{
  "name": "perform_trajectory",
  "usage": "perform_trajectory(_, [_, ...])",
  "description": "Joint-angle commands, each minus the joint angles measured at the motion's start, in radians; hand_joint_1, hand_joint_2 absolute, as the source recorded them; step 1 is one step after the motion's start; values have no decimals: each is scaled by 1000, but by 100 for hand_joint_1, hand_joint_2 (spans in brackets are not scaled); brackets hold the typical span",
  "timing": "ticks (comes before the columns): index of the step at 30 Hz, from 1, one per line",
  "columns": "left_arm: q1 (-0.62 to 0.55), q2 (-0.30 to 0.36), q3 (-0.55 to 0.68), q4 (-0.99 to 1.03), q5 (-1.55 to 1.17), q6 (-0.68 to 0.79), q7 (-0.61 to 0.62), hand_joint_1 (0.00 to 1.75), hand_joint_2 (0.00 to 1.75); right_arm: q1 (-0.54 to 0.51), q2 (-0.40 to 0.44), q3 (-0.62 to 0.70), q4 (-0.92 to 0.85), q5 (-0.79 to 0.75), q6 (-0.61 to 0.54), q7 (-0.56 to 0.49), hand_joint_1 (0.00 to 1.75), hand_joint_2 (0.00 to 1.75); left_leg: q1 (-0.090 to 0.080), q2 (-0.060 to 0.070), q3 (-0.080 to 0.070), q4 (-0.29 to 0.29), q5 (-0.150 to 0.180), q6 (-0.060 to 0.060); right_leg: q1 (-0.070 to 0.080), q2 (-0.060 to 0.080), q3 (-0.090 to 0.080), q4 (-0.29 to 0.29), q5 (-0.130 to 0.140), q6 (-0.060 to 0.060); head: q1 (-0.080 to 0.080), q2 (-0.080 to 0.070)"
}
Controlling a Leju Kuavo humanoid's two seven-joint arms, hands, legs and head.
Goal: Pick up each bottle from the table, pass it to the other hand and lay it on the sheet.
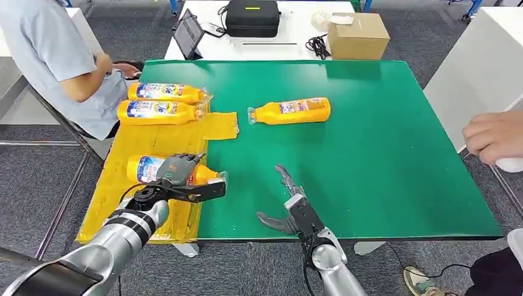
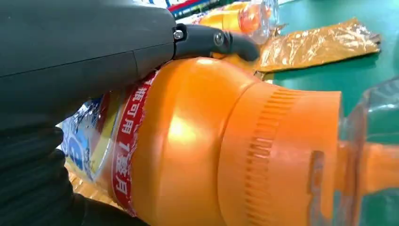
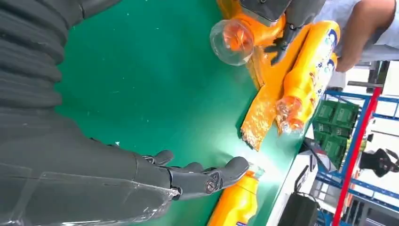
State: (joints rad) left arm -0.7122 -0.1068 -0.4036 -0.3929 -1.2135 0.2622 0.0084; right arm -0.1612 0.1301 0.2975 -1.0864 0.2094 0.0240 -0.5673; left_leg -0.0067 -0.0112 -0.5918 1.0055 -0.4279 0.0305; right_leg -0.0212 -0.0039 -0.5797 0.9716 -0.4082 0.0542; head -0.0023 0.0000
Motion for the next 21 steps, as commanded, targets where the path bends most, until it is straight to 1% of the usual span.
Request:
perform_trajectory(1, [1, -2, 14, 111, 9, -88, 7, 0, 175, -51, 6, -34, 83, -1, 0, 4, 0, 175, 1, 4, 3, -1, -1, -2, 1, 3, 2, -1, 0, -2, 0, 0])
perform_trajectory(5, [3, 0, 15, 112, 10, -89, 8, 0, 175, -52, 6, -34, 83, -2, 0, 4, 0, 175, 0, 3, 3, -1, -1, -1, 0, 2, 2, -1, 0, -1, 0, 0])
perform_trajectory(6, [12, -5, 48, 120, 58, -203, -7, 0, 175, -63, 5, -45, 102, -1, 3, 0, 0, 175, 1, 4, 4, -1, -1, -2, 1, 3, 3, -2, 0, -2, 0, 0])
perform_trajectory(8, [13, -5, 52, 118, 63, -208, -8, 0, 175, -63, 6, -46, 102, -1, 3, -1, 0, 175, 1, 5, 6, -2, -1, -2, 1, 4, 5, -2, 1, -3, 0, 0])
perform_trajectory(12, [16, -8, 37, 108, 50, -173, -20, 0, 175, -68, 6, -45, 110, 2, 5, -3, 0, 175, 0, 5, 8, -2, -1, -2, 0, 4, 7, -2, 0, -2, 0, 0])
perform_trajectory(15, [9, -20, 32, 96, 49, -128, -53, 0, 175, -72, 4, -45, 114, 3, 5, -5, 0, 175, 1, 4, 8, -2, -1, -2, 1, 3, 7, -2, 1, -2, 0, 0])
perform_trajectory(16, [7, -27, 32, 83, 48, -78, -69, 0, 175, -73, 3, -45, 115, 3, 5, -5, 0, 175, 0, 3, 8, -2, -1, -1, 0, 3, 7, -2, 0, -2, 0, 0])
perform_trajectory(17, [-5, -40, 31, 80, 51, -78, -72, 0, 175, -75, 2, -45, 115, 4, 5, -6, 0, 175, 0, 3, 7, -1, -1, -1, 0, 2, 7, -1, 0, -2, 0, 0])
perform_trajectory(18, [-9, -42, 31, 80, 51, -80, -72, 0, 175, -76, 2, -45, 116, 4, 5, -6, 0, 175, 1, 3, 7, -1, -1, -2, 1, 3, 7, -1, 0, -3, 0, 0])
perform_trajectory(21, [-11, -44, 31, 79, 51, -81, -72, 0, 175, -76, 2, -45, 116, 4, 5, -6, 0, 175, 0, -2, 6, 0, 0, -1, 1, -1, 6, -1, 0, -2, 0, 0])
